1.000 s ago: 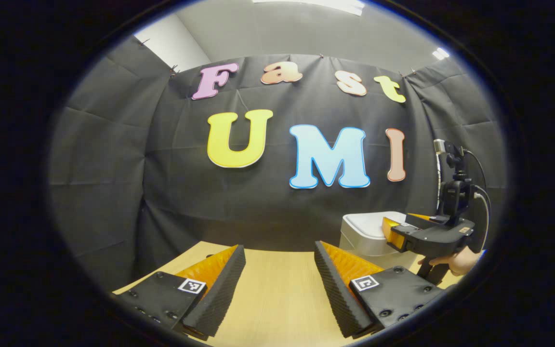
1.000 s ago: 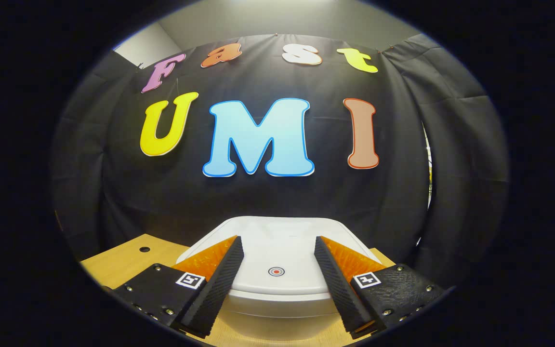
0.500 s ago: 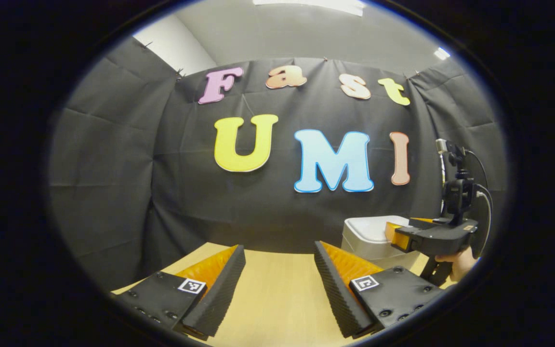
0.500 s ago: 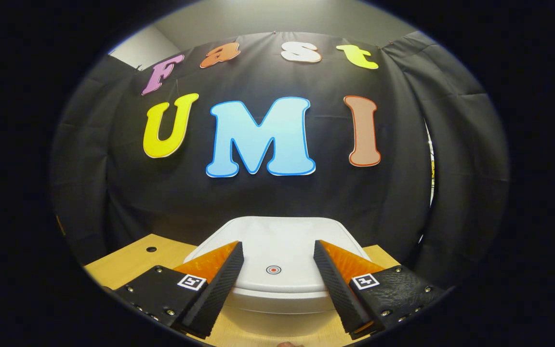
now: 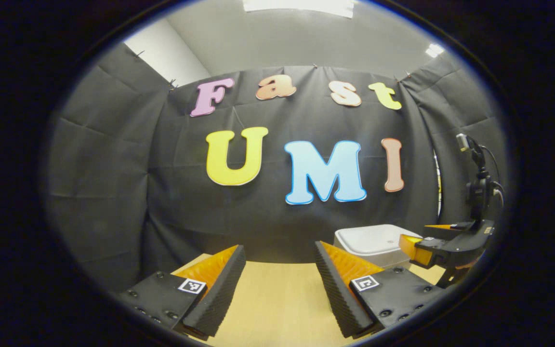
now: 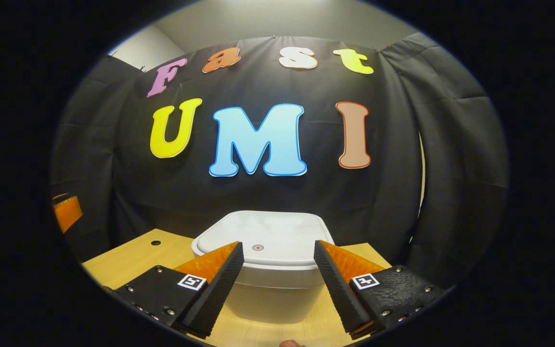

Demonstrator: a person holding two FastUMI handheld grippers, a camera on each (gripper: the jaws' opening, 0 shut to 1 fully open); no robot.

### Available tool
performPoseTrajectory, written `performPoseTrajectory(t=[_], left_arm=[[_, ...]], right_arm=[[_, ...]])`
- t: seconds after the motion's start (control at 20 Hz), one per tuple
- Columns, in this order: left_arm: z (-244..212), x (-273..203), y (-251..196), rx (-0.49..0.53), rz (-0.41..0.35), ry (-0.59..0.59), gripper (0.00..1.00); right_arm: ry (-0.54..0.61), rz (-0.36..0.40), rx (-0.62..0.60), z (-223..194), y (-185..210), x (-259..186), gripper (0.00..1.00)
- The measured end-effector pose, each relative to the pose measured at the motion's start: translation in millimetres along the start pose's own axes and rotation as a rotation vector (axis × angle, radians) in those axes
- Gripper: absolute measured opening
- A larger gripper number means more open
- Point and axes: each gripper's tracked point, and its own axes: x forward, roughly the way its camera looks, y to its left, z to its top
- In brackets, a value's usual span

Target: Press the lid of the desktop garbage bin to open it, pick up the crumpled paper on the desktop and throw it into the bin, then pick up the pop can on the desktop and drop it into the bin, and finally close the garbage bin lid.

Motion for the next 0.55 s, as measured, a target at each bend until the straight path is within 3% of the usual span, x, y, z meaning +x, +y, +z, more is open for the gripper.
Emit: performPoseTrajectory(t=[0.55], left_arm=[[-9.5,-1.7,-6.7,-0.001,-0.074,0.011,0.92]], right_arm=[[-0.030,-0.029,0.005,14.9,6.4,-59.3,0.94]])
